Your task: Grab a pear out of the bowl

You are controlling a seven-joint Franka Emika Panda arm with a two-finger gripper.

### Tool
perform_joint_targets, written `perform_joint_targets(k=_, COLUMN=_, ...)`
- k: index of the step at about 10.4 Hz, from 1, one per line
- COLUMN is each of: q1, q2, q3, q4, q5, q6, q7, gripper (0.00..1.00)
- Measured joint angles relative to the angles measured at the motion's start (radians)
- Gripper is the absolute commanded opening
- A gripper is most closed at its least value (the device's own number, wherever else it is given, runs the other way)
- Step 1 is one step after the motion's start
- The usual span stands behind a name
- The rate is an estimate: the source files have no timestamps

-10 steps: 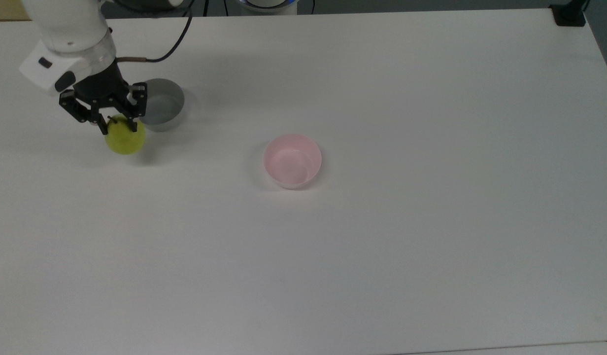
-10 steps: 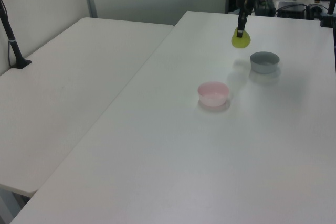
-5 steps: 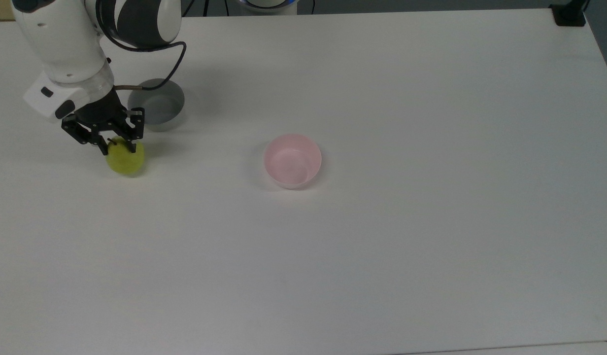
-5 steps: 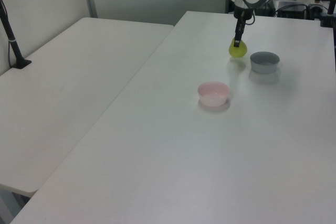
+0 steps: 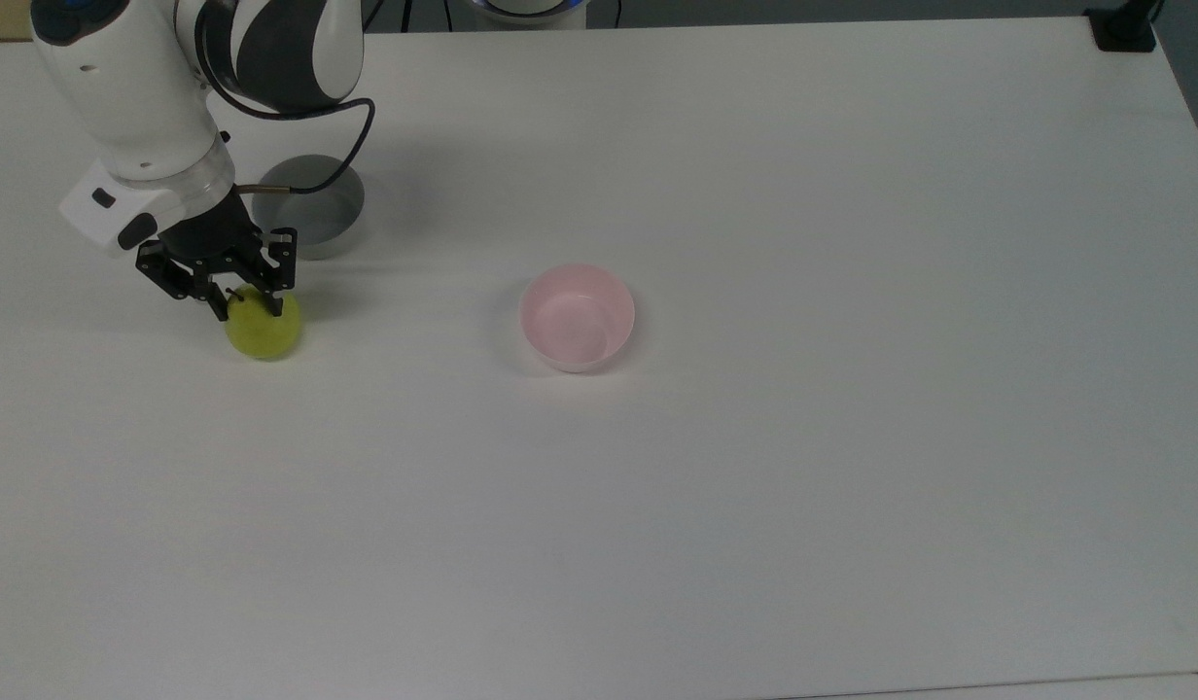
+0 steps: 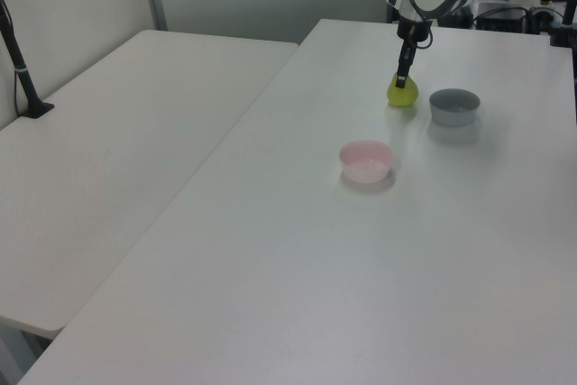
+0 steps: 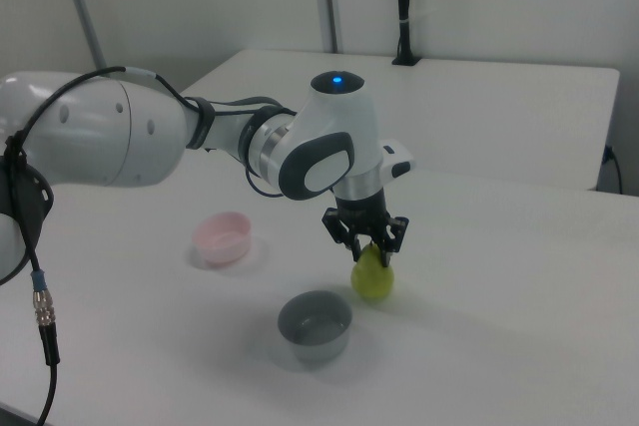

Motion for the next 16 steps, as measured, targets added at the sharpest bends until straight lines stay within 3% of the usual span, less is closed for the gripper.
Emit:
perform_joint_targets(k=4, q1=0.000, q2=0.001, q3=0.000, q4=0.000, q5=0.012, q6=0.000, q7=0.000, gripper=0.98)
perform_joint_targets(k=8, q1=0.000, q2=-0.006, q3=0.000, q4=0.017, q5=0.013, q6=0.000, q7=0.000, gripper=1.00)
perform_joint_targets(k=11, q1=0.007, q2=-0.072, q3=0.004, q4=0.029, q5=0.013, q6=-0.017, q7=0.002, gripper=1.00)
perform_joint_targets(k=16, q1=0.034, q2=-0.341, q3=0.029, q4=0.043, q5=0.013, q6=-0.423, q7=0.193, gripper=1.00)
